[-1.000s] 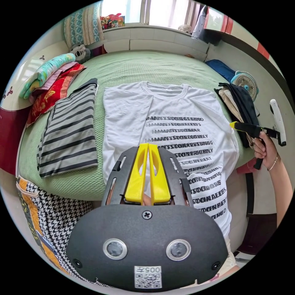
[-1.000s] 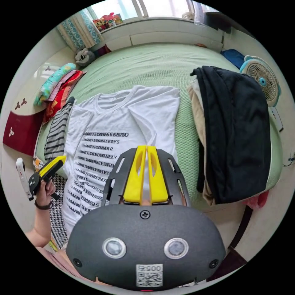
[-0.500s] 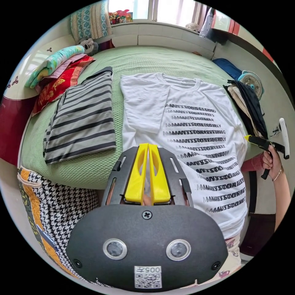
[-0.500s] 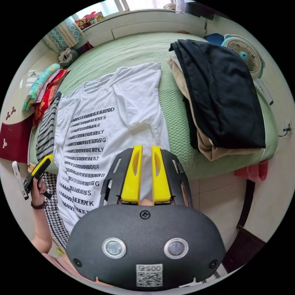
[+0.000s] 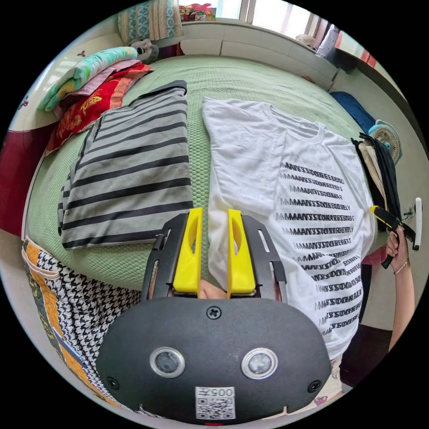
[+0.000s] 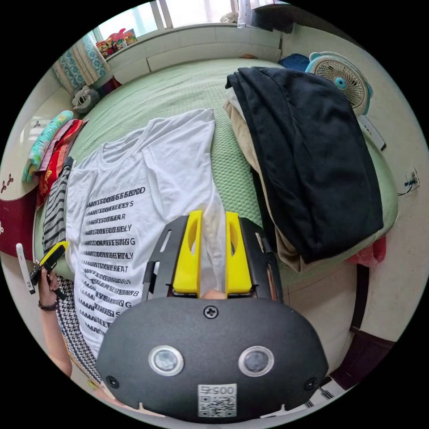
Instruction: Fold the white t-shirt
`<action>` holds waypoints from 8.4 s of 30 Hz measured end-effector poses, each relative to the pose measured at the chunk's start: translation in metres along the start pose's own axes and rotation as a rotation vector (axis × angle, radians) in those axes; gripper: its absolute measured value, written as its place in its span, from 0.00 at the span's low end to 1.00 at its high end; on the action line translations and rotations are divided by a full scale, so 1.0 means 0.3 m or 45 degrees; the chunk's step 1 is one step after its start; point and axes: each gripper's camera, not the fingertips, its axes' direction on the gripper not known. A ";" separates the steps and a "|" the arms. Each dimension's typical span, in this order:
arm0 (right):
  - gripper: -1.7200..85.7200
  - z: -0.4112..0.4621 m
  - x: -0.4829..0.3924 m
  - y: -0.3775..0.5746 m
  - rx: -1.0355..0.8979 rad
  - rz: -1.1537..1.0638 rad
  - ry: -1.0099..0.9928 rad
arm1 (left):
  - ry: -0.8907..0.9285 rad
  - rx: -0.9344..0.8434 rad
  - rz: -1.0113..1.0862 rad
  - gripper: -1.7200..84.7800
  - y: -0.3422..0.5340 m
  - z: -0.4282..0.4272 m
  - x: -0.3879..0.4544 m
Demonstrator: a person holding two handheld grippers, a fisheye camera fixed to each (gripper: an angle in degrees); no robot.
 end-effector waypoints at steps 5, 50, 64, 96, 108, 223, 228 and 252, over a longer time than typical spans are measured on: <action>0.10 0.067 -0.007 -0.027 -0.036 -0.009 -0.006 | -0.008 -0.006 -0.023 0.13 -0.004 0.052 -0.020; 0.11 -0.047 0.021 0.331 -0.011 -0.074 -0.082 | 0.032 -0.053 0.034 0.13 0.045 -0.069 -0.201; 0.00 -0.070 -0.032 0.349 0.053 -0.072 0.073 | -0.091 -0.004 0.043 0.03 0.030 -0.148 -0.190; 0.06 -0.052 0.137 0.217 0.107 0.112 -0.098 | -0.003 0.086 -0.031 0.10 0.014 -0.276 -0.344; 0.04 -0.030 0.144 0.342 0.019 -0.063 -0.003 | 0.008 0.044 0.005 0.12 0.011 -0.275 -0.343; 0.01 -1.498 0.523 1.448 0.459 0.202 -0.190 | 0.125 0.486 -0.075 0.02 1.238 -2.058 -0.353; 0.01 -1.461 0.495 1.302 0.471 0.217 -0.195 | 0.112 0.486 -0.070 0.02 1.014 -1.981 -0.334; 0.01 -0.932 0.197 0.189 0.337 0.111 0.065 | -0.061 0.189 -0.008 0.03 -0.226 -1.189 -0.278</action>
